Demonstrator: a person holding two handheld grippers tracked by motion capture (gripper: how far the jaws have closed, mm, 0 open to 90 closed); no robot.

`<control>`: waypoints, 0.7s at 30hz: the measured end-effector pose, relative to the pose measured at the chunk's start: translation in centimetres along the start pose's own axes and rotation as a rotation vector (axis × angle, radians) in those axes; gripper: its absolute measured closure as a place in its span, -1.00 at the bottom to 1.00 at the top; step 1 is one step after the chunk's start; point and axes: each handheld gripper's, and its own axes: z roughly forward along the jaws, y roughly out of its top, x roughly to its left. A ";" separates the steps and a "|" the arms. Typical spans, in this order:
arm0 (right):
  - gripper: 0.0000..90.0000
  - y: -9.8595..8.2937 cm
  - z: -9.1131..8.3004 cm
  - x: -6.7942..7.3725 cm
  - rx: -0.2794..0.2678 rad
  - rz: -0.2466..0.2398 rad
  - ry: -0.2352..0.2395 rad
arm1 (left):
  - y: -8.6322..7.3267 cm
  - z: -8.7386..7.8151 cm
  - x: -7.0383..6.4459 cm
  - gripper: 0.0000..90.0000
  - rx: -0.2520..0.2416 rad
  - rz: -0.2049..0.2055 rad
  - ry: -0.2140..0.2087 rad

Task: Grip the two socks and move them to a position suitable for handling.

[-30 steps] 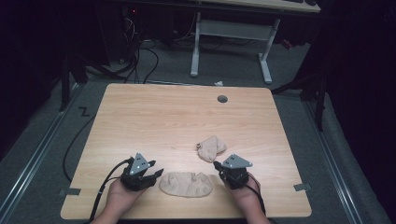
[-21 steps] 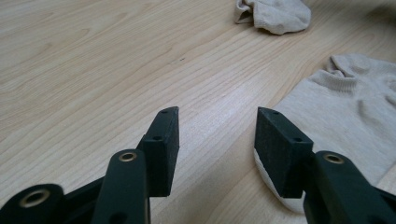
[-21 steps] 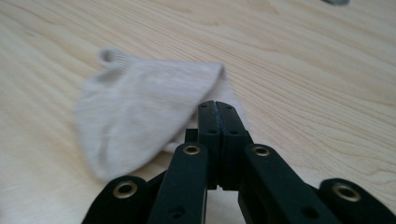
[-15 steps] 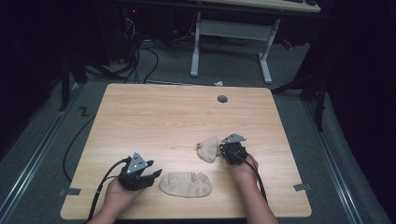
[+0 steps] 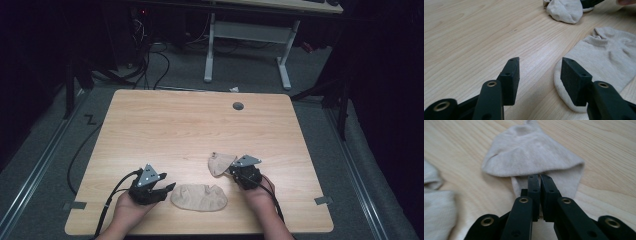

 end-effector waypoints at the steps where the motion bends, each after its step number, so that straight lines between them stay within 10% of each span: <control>1: 0.90 0.0 -0.3 0.2 -0.007 -0.005 -0.002 | 0.0 0.0 0.0 0.11 0.000 0.000 -0.001; 11: 0.95 -1.3 -1.8 -0.8 -0.018 0.043 -0.020 | 0.0 0.0 0.0 0.11 -0.004 0.000 -0.001; 21: 0.94 0.2 0.1 2.4 -0.007 -0.025 0.044 | 0.0 0.3 0.0 0.10 0.002 0.001 -0.010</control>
